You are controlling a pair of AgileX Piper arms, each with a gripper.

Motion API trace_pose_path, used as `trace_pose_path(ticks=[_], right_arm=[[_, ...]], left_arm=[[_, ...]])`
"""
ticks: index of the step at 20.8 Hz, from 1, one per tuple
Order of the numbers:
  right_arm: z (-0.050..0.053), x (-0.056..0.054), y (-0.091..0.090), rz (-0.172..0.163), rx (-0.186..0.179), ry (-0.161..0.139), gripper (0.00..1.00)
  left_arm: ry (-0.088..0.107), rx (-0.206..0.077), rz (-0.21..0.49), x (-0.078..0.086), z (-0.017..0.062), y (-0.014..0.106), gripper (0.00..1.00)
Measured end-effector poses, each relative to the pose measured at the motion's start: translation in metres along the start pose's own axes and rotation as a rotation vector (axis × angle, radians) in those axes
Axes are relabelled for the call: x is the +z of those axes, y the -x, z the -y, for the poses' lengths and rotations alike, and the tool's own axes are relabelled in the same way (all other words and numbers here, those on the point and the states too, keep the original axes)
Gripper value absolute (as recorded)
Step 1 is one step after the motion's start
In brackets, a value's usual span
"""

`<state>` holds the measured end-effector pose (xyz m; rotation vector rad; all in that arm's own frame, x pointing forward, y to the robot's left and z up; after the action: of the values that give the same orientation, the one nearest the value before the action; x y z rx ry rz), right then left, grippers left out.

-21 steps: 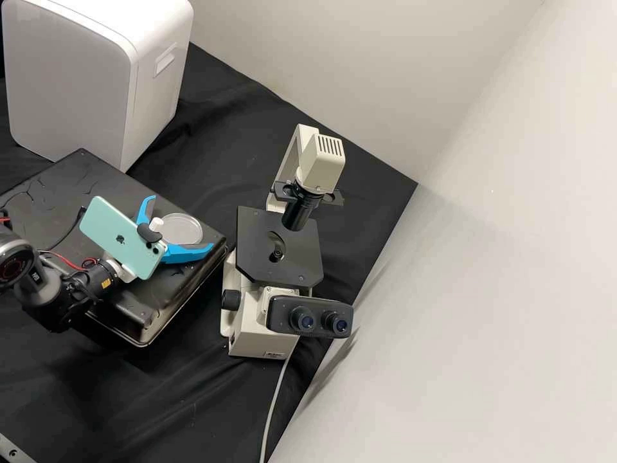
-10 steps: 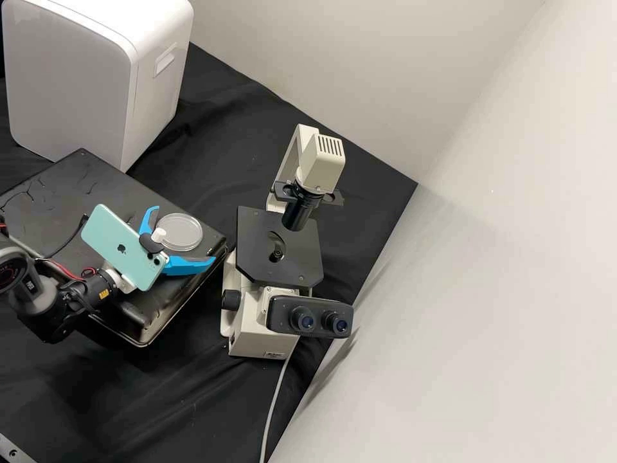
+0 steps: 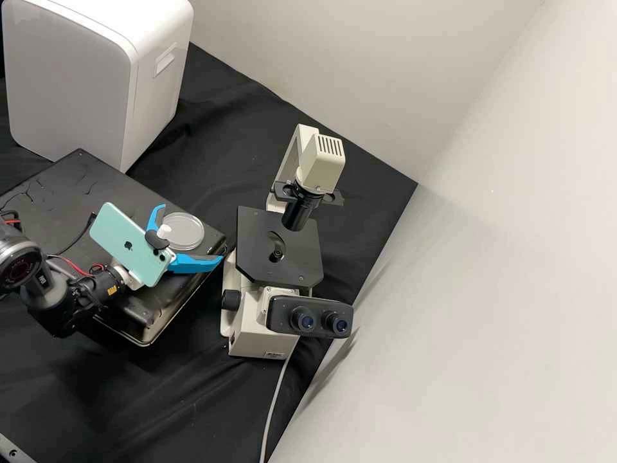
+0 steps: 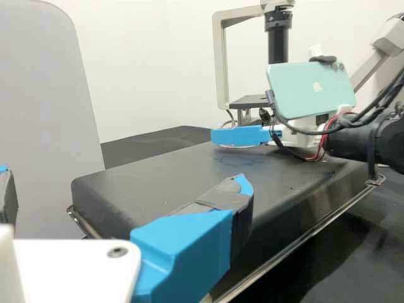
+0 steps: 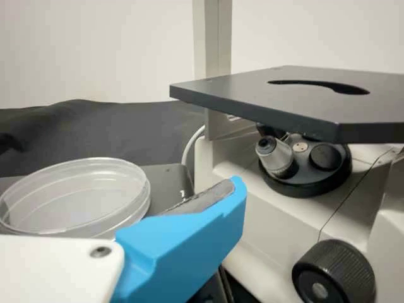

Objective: Place the petri dish on the microscope

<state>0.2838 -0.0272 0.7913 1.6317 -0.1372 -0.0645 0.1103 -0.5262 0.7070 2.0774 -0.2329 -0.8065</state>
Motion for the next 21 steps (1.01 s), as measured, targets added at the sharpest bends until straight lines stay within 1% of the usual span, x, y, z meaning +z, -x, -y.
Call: trace_pose_path(ticks=[2,3,5,8,14,15,21], right_arm=[[0.004,0.001,-0.003,0.009,-0.002,0.020,1.00],[0.005,0.002,-0.003,0.016,-0.004,0.026,1.00],[0.006,0.001,-0.003,0.010,0.006,0.036,1.00],[0.009,-0.001,-0.003,0.008,0.005,0.033,1.00],[0.009,-0.002,-0.005,0.003,0.004,0.032,1.00],[0.010,-0.003,-0.005,-0.002,0.002,0.032,1.00],[0.013,-0.006,-0.006,-0.007,-0.011,0.032,1.00]], left_arm=[[0.000,-0.002,0.010,0.002,0.0003,0.000,1.00],[0.000,-0.002,0.011,0.002,0.0003,0.000,1.00],[0.000,-0.002,0.012,0.002,0.0004,0.000,1.00],[0.000,-0.002,0.012,0.002,0.0004,0.000,1.00],[0.000,-0.002,0.012,0.002,0.0004,0.000,1.00],[0.000,-0.002,0.010,0.002,0.0003,0.000,1.00],[0.000,0.002,-0.008,-0.001,-0.0003,0.000,1.00]])
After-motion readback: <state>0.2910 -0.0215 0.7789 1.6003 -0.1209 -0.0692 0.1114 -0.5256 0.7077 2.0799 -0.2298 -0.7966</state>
